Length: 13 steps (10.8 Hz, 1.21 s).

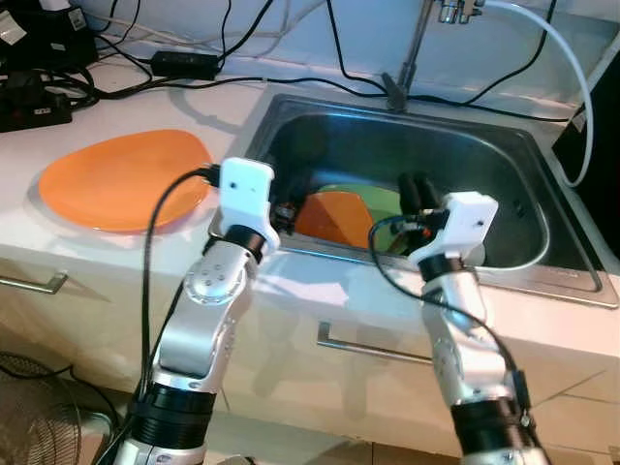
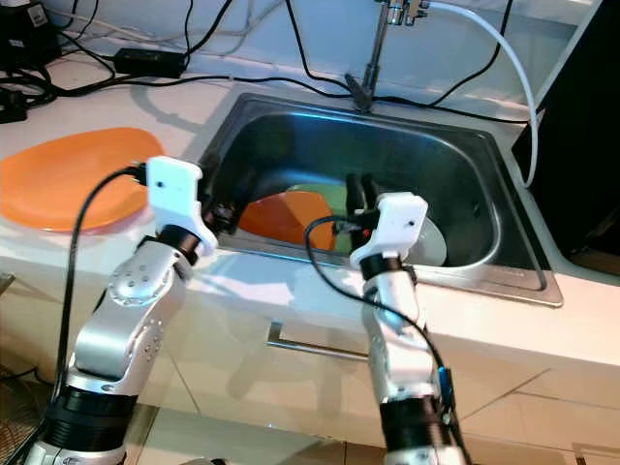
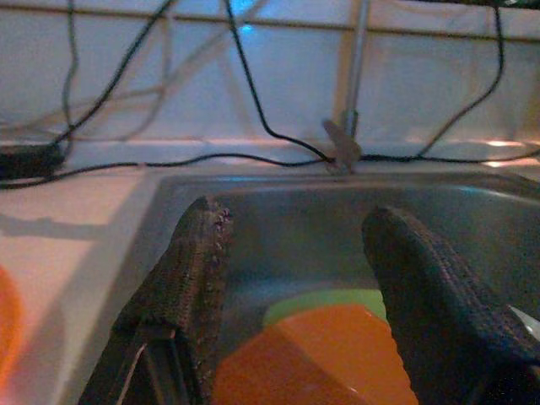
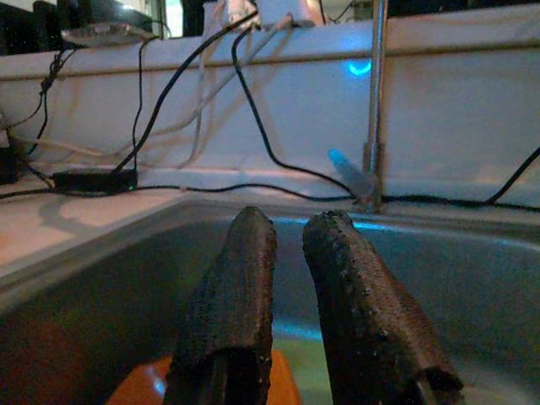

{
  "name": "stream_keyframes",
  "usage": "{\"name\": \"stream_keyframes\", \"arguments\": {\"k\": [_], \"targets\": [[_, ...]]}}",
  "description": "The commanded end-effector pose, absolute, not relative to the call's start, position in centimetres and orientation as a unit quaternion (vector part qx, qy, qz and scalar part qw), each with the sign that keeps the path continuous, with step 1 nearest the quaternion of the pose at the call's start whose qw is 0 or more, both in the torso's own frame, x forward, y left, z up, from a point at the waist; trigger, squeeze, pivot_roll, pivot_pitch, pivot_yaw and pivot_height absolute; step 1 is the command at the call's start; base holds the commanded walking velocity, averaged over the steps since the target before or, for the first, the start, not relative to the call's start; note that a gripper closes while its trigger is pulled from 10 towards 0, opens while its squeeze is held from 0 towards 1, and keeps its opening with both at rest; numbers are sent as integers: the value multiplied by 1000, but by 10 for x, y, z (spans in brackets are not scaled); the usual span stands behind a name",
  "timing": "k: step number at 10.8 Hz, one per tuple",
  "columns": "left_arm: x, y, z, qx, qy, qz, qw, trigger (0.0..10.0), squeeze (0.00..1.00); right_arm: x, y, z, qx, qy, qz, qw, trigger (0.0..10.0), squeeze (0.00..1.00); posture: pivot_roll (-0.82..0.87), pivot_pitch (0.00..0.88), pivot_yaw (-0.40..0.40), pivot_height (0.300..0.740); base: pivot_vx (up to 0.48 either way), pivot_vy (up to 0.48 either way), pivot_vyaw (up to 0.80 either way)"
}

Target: Kitchen organization

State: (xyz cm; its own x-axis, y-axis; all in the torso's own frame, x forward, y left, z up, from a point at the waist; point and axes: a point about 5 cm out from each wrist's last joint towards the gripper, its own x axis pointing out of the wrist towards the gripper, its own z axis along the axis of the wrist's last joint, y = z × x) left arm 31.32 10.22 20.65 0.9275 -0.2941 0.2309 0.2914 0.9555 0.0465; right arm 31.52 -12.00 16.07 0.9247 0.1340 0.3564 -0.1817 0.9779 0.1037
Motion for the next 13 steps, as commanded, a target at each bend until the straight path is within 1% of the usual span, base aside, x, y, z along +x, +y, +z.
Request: {"name": "stream_keyframes", "arguments": {"k": [1,3,4,5,6,7,8,9,10,12,13], "targets": [[314,103,209,4,-130,-136,982,10000,0,314,-120,161,66,-173,79,979,10000,0,137,97,-45,740,0,0,0],[318,127,225,20,-170,-65,983,10000,0,314,-116,159,67,-163,83,981,10000,0,141,97,-45,740,0,0,0],[319,155,236,19,-187,-9,982,10000,0,314,-114,158,68,-158,87,981,10000,0,156,98,-46,740,0,0,0],[319,168,239,20,-186,14,982,10000,0,315,-113,157,68,-157,87,981,10000,0,165,98,-48,740,0,0,0],[315,197,235,22,-172,65,983,10000,0,315,-112,156,69,-151,88,982,10000,0,175,99,-51,740,0,0,0],[309,221,227,10,-154,115,981,10000,1000,316,-112,155,70,-149,89,982,10000,0,182,102,-54,740,0,0,0],[303,234,220,-20,-137,143,980,10000,1000,316,-110,154,70,-147,92,982,10000,0,188,107,-58,740,0,0,0],[293,242,218,-65,-130,167,975,10000,1000,316,-109,152,69,-141,96,983,10000,0,195,118,-65,740,0,0,0],[290,244,217,-85,-127,173,973,10000,1000,316,-109,152,69,-140,97,983,10000,0,195,120,-66,740,0,0,0],[276,247,206,-156,-106,198,962,10000,1000,316,-109,150,69,-136,99,983,10000,0,201,131,-71,740,0,0,0],[270,243,202,-177,-97,196,960,10000,0,316,-109,150,68,-134,100,983,10000,0,202,133,-71,740,0,0,0]]}}
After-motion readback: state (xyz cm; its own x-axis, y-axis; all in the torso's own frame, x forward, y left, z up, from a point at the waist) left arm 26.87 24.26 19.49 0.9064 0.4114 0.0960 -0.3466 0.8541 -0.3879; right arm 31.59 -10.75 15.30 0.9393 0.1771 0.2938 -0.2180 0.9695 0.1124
